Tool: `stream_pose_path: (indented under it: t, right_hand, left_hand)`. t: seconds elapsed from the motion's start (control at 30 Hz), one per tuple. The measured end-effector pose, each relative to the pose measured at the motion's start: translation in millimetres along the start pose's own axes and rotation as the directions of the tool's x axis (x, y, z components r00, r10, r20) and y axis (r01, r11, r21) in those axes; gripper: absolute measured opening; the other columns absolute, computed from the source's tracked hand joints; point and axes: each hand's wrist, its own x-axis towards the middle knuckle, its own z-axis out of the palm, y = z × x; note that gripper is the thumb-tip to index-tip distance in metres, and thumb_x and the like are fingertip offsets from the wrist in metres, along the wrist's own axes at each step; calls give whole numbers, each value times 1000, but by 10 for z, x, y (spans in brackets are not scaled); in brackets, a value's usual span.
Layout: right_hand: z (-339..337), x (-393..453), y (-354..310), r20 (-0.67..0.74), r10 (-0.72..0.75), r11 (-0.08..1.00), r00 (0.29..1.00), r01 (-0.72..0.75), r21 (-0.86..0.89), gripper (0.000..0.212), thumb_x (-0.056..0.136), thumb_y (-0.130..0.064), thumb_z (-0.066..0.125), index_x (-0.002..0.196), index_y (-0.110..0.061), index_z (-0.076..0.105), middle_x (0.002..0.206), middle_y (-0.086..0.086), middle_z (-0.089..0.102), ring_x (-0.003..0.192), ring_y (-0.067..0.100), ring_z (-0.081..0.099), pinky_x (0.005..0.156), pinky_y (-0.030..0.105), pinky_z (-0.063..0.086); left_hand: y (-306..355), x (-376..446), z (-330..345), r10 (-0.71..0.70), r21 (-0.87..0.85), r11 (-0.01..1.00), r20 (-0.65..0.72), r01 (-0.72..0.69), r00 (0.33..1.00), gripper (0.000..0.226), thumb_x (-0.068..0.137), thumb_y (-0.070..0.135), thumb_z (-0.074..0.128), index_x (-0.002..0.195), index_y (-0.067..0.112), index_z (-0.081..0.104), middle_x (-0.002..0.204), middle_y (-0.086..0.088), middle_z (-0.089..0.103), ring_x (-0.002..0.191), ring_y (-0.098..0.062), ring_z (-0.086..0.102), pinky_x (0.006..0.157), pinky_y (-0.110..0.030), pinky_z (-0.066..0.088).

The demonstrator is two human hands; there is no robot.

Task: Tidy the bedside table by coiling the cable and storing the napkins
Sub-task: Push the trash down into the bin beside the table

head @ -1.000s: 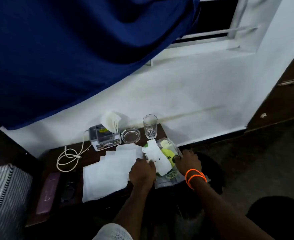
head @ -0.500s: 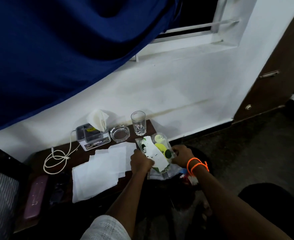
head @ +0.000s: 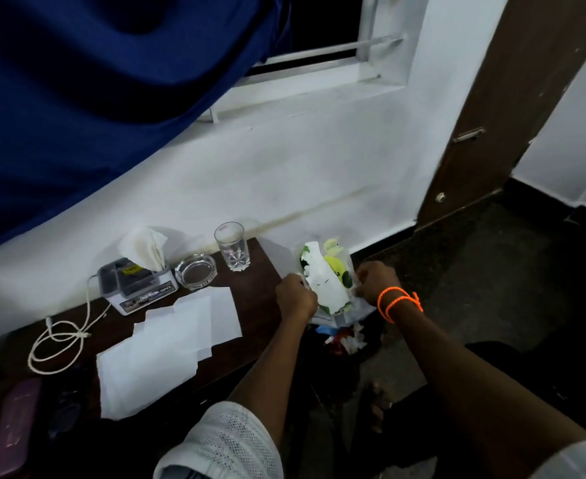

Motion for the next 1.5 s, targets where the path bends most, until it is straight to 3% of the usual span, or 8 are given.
stream_pose_path:
  t: [0.23,0.5,0.63,0.8,1.0,1.2,1.3,1.5]
  right_hand:
    - [210,78,395,58,84,996,995,-86,30,20,73,-1,74,81,-20,76,92,15,76,94,30,72,76,25,48]
    - [512,241,780,67,173,983,983,-176,46,21,78,0,65,86,-15,78,97,16,76,97,35,71,84,36,57]
    - [650,351,857,101,174,984,980,-178,29,21,78,3,64,86,-10,78,97,18,75,96,36,70,84,39,59]
    - [726,436,851,118,152,988,981,-153,-4,25,75,0,72,98,-9,76,105,17,74,104,34,69,89,37,57]
    - [715,355,675,146,122,992,982,-118,-37,31,76,-4,70,104,-16,76,109,14,74,104,30,70,87,33,55]
    - [538,180,314,55,20,1000,998,-19,-4,24,81,-8,68,103,-15,76,104,13,75,99,30,71,86,35,58]
    - [403,98,72,16,-42,999,999,41,27,19,81,-15,73,99,-15,76,102,12,75,100,30,70,85,34,56]
    - [207,-159,-477,-38,-214,975,976,216,50,13,82,-21,71,93,-14,75,100,12,75,101,31,68,84,32,55]
  left_hand:
    - [-5,-56,590,-25,157,988,190,-5,981,13,86,2,61,98,-2,65,107,-21,67,102,-36,65,72,-36,50]
    - [-182,42,1093,-146,261,964,360,51,921,11,90,4,60,95,-5,65,98,-19,66,91,-33,66,84,-41,55]
    - [-289,134,1231,-173,223,970,372,93,912,8,92,3,57,90,-1,64,90,-15,65,107,-39,66,75,-35,51]
    - [-378,238,1233,-201,154,975,318,158,927,38,89,8,61,124,-7,63,126,-24,65,116,-39,63,88,-37,53]
    - [-262,269,1016,-174,121,982,286,145,942,41,91,9,55,127,-9,60,128,-27,63,116,-41,62,90,-41,54]
    - [-71,180,702,-54,128,991,192,29,980,25,86,5,55,63,12,48,70,-4,50,68,-22,57,75,-46,52]
    - [25,139,472,-34,55,998,130,27,991,18,87,10,59,98,1,70,98,-16,68,89,-29,66,83,-38,55]
    - [157,26,-189,53,32,998,4,-53,999,48,87,16,62,133,4,60,134,-16,64,126,-31,58,102,-31,46]
